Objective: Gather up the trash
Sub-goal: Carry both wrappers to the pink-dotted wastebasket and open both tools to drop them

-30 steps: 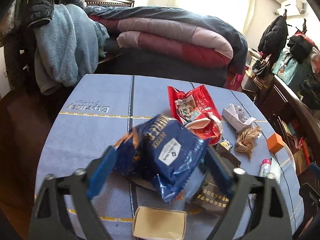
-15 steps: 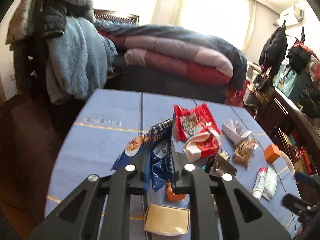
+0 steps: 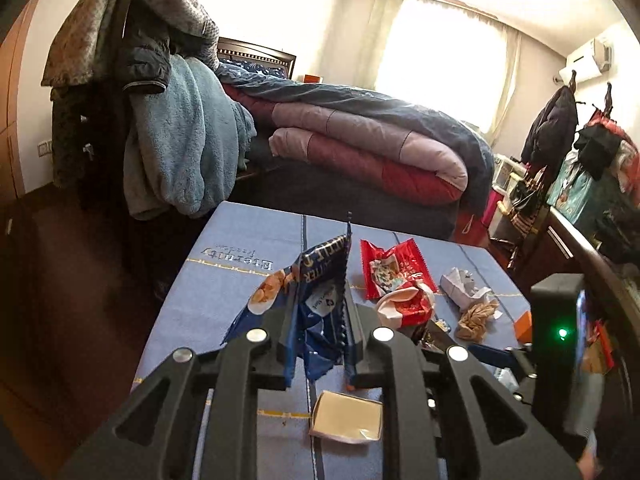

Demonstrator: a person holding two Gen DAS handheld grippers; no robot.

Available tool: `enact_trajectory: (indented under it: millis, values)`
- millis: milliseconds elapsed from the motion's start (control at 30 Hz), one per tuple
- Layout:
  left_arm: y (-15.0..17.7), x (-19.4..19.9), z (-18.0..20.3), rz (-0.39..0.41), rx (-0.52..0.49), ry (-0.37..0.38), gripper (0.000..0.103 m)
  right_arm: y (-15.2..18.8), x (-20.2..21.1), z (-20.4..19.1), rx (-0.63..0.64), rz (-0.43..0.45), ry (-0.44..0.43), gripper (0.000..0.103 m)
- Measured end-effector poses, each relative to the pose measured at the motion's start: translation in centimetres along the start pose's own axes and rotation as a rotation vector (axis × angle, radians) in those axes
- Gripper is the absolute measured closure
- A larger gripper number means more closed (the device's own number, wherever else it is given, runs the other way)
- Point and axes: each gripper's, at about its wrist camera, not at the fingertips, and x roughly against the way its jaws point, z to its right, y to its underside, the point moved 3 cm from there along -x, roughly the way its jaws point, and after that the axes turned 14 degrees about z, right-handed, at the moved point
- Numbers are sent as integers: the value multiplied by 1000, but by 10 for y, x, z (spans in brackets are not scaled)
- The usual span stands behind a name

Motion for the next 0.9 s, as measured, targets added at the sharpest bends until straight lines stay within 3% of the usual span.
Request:
enact_trajectory:
  millis: [100, 200, 367, 433, 467, 667, 767, 900]
  values:
    - [-2, 2, -2, 3, 21, 12, 83, -3, -11, 6, -37, -19, -41, 4]
    - [-2, 4, -1, 5, 28, 22, 81, -4, -24, 6, -93, -67, -135, 4]
    - [-5, 8, 2, 12, 26, 28, 79, -2, -21, -3, -69, -52, -154, 5]
    - [-6, 9, 3, 12, 26, 25, 79, -2, -15, -8, -56, -32, -167, 11]
    - [-6, 10, 4, 12, 26, 25, 79, -2, -9, -9, -53, -12, -166, 28]
    - [-10, 17, 10, 17, 20, 26, 79, -15, 16, 5, -114, 57, -209, 65]
    - [-12, 21, 14, 21, 12, 32, 78, -18, 26, 13, -154, 71, -254, 75]
    - [-14, 29, 20, 31, 4, 33, 77, -16, 40, 7, -166, 69, -303, 78]
